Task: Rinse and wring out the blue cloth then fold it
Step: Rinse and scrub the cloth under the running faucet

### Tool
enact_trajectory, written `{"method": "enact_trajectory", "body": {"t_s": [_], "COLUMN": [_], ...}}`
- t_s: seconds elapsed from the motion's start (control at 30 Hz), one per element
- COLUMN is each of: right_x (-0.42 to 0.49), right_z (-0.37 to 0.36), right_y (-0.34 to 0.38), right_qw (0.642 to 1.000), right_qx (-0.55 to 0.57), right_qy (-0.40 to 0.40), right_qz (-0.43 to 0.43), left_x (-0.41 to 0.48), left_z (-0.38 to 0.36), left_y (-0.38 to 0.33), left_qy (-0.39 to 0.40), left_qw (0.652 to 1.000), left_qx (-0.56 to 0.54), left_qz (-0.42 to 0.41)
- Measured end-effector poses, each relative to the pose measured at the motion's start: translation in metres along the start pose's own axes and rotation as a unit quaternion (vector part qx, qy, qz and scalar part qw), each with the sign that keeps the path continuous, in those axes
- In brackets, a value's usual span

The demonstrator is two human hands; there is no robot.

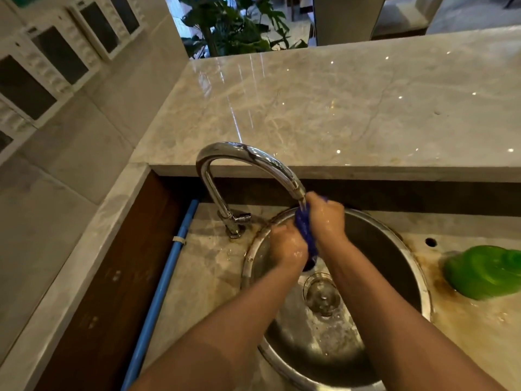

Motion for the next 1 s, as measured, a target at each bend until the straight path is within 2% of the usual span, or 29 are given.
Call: {"method": "enact_trajectory", "body": {"t_s": [0.07,0.13,0.2,0.27,0.33,0.37,0.43,0.57,0.6,0.67,0.73,0.77,0.8,0.87,0.93,1.0], "right_x": [-0.007,-0.01,-0.008,-0.011,-0.023,-0.029,-0.029,-0.01,-0.011,-0.016,-0.026,-0.025,-0.022,-0.021,-0.022,-0.026], "right_z": [0.0,0.002,0.002,-0.005,-0.014,-0.017,-0.016,0.009,0.012,0.005,-0.009,-0.012,-0.012,-0.006,0.003,-0.003], "right_y": [-0.009,-0.012,0.005,0.017,0.008,0.0,0.003,0.032,0.023,-0.003,-0.005,0.007,0.023,0.044,0.036,0.019], "right_qw": [0.987,0.97,0.995,0.999,0.998,0.994,0.989,0.997,0.997,0.992,0.976,0.974,0.976,0.982,0.983,0.979], "right_qx": [-0.155,-0.241,-0.104,0.028,-0.048,-0.103,-0.145,-0.032,-0.031,-0.117,-0.209,-0.214,-0.199,-0.151,-0.133,-0.168], "right_qy": [-0.008,-0.024,0.0,0.027,0.034,0.03,0.01,-0.058,-0.061,-0.035,0.006,0.004,-0.003,-0.03,-0.05,-0.018], "right_qz": [0.037,0.039,0.006,-0.006,0.013,0.024,0.043,0.031,0.02,0.022,0.056,0.07,0.084,0.112,0.117,0.116], "left_x": [0.011,0.03,0.033,0.029,0.038,0.048,0.056,0.01,0.011,0.038,0.041,0.031,0.015,-0.009,-0.001,0.029], "left_z": [0.005,0.013,-0.001,-0.019,-0.013,-0.004,0.003,-0.039,-0.037,-0.021,-0.018,-0.024,-0.036,-0.048,-0.043,-0.029], "left_y": [0.007,-0.005,-0.002,0.001,0.0,-0.008,-0.02,-0.012,-0.016,-0.03,-0.023,-0.014,-0.001,0.01,-0.003,-0.019], "left_qy": [-0.015,-0.088,-0.094,-0.03,-0.014,-0.027,-0.028,0.148,0.156,0.093,0.031,0.022,0.037,0.056,0.09,0.055], "left_qw": [0.999,0.986,0.962,0.965,0.968,0.974,0.985,0.983,0.981,0.981,0.947,0.93,0.923,0.932,0.931,0.93], "left_qx": [-0.022,-0.132,-0.234,-0.239,-0.221,-0.196,-0.153,-0.056,-0.059,-0.132,-0.271,-0.316,-0.325,-0.297,-0.285,-0.301], "left_qz": [0.032,0.056,0.103,0.101,0.122,0.112,0.08,0.092,0.096,0.105,0.171,0.189,0.2,0.2,0.208,0.206]}}
Point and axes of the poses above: each hand's wrist, its own x-axis towards the middle knuckle, its own z-axis out of the back of the hand, y = z × x, the point moved 8 cm from there along x, towards the middle knuckle, and after that the axes turned 13 degrees about -z, right-handed, at the moved point
